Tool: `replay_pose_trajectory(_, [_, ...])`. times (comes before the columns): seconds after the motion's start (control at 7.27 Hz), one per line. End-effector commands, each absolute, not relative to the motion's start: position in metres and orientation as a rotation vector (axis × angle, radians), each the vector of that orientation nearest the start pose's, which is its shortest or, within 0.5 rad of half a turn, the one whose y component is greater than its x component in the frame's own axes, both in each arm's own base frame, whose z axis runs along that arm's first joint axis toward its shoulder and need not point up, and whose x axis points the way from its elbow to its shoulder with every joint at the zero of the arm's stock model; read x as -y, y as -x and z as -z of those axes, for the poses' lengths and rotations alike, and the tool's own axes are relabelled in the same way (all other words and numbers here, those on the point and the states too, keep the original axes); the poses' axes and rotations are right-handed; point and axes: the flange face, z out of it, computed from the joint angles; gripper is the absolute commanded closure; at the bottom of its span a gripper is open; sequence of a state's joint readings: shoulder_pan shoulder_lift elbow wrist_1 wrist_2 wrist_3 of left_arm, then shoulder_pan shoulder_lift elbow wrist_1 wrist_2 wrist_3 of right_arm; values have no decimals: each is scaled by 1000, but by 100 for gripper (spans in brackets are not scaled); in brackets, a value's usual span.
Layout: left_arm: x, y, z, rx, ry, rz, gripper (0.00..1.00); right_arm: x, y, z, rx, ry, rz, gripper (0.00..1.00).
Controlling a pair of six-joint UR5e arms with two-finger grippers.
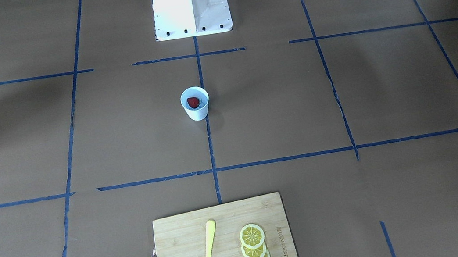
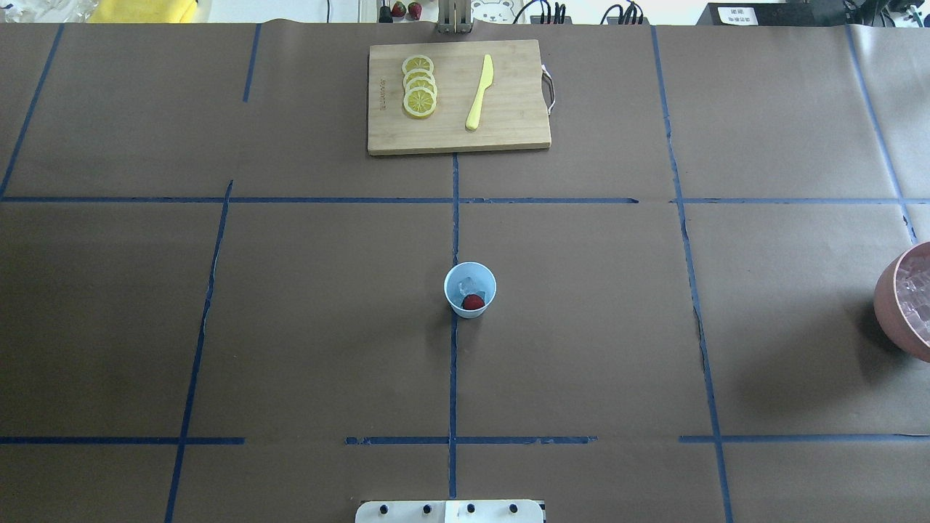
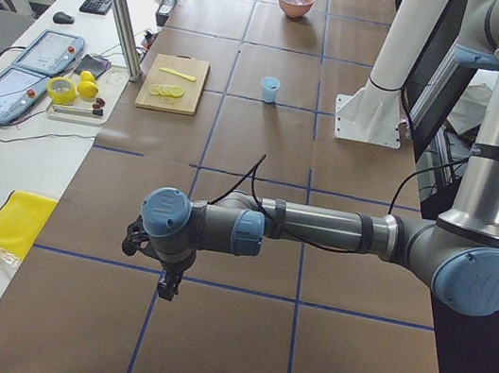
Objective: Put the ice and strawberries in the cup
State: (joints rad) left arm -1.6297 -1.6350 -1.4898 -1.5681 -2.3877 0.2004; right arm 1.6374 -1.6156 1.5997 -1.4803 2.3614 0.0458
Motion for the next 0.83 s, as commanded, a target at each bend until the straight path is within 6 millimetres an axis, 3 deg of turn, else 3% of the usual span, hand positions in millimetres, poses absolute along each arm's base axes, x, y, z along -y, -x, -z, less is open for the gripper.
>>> replay_pose_trajectory(0.0, [518, 96, -666, -731, -97, -69, 0, 472, -94, -656, 791, -78, -77, 0])
replay_pose_trajectory(0.69, [514, 92, -668, -777, -76, -57, 0, 472, -94, -656, 792, -78, -77, 0])
